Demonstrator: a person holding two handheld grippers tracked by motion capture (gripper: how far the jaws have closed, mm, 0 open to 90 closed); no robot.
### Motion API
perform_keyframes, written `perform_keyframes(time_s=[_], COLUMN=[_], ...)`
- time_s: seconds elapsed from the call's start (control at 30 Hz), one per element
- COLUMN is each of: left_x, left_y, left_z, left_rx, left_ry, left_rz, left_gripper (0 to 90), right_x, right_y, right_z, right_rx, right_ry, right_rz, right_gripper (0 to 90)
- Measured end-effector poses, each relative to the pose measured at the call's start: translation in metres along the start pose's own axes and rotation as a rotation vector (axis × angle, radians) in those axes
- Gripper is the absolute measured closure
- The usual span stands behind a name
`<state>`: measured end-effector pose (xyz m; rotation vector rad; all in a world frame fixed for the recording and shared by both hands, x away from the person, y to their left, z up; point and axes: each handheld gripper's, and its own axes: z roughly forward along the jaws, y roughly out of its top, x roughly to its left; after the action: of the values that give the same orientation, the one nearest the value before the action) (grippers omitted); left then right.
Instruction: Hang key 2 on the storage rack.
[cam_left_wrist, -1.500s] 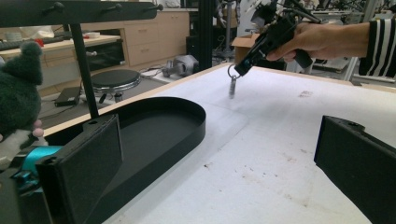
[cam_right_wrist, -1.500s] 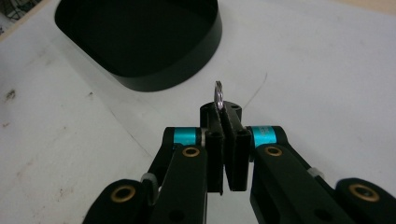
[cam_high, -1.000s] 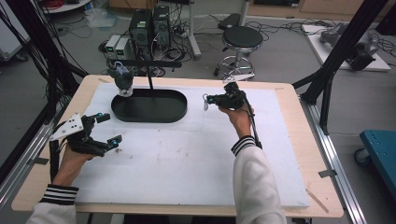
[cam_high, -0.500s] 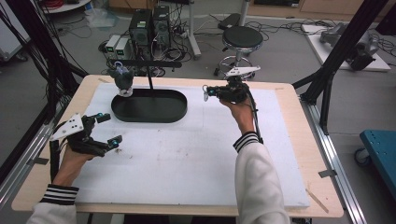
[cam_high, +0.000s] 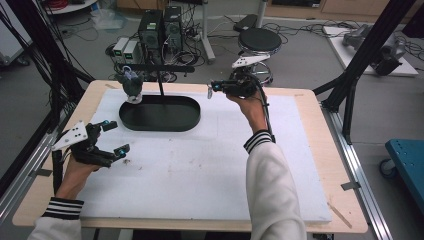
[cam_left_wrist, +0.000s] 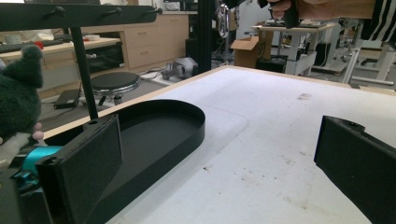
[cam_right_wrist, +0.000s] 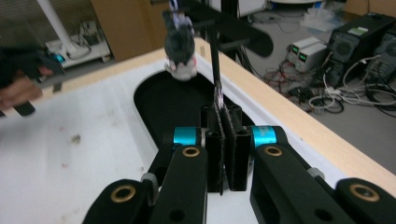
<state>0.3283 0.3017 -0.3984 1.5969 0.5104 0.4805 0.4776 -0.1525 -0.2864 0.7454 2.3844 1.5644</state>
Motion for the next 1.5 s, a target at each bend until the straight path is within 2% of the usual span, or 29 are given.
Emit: perform_keyframes(time_s=[0.17, 0.23, 0.4, 0.5, 0.67, 1.0, 1.17, 1.5], left_x=[0.000, 0.001, 0.001, 0.001, 0.001, 0.002, 0.001, 0.001], left_y=[0.000, 0.000, 0.000, -0.001, -0.001, 0.000, 0.000, 0.000], left_z=[0.000, 0.000, 0.000, 0.001, 0.001, -0.001, -0.001, -0.001], left_rx=[0.001, -0.001, -0.004, -0.002, 0.001, -0.007, -0.014, -0.014], left_ry=[-0.004, -0.003, -0.003, -0.009, -0.013, -0.012, -0.012, -0.015], left_rz=[0.001, -0.001, -0.002, -0.011, -0.006, -0.006, -0.007, -0.004], left_gripper=[1.7, 1.7, 1.7, 1.7, 1.7, 1.7, 1.7, 1.7], right_x=[-0.001, -0.001, -0.001, 0.001, 0.003, 0.008, 0.009, 0.004], right_y=[0.010, 0.015, 0.025, 0.035, 0.047, 0.075, 0.078, 0.072], right_z=[0.005, 0.007, 0.011, 0.016, 0.025, 0.036, 0.041, 0.056], right_rx=[0.016, 0.002, 0.034, 0.030, 0.050, 0.059, 0.061, 0.088], right_ry=[0.014, 0.018, 0.029, 0.039, 0.054, 0.074, 0.081, 0.097], right_rz=[-0.008, -0.016, -0.008, -0.032, -0.033, -0.069, -0.076, -0.053], right_gripper=[88.6, 88.7, 88.7, 88.8, 88.8, 88.8, 88.8, 88.8])
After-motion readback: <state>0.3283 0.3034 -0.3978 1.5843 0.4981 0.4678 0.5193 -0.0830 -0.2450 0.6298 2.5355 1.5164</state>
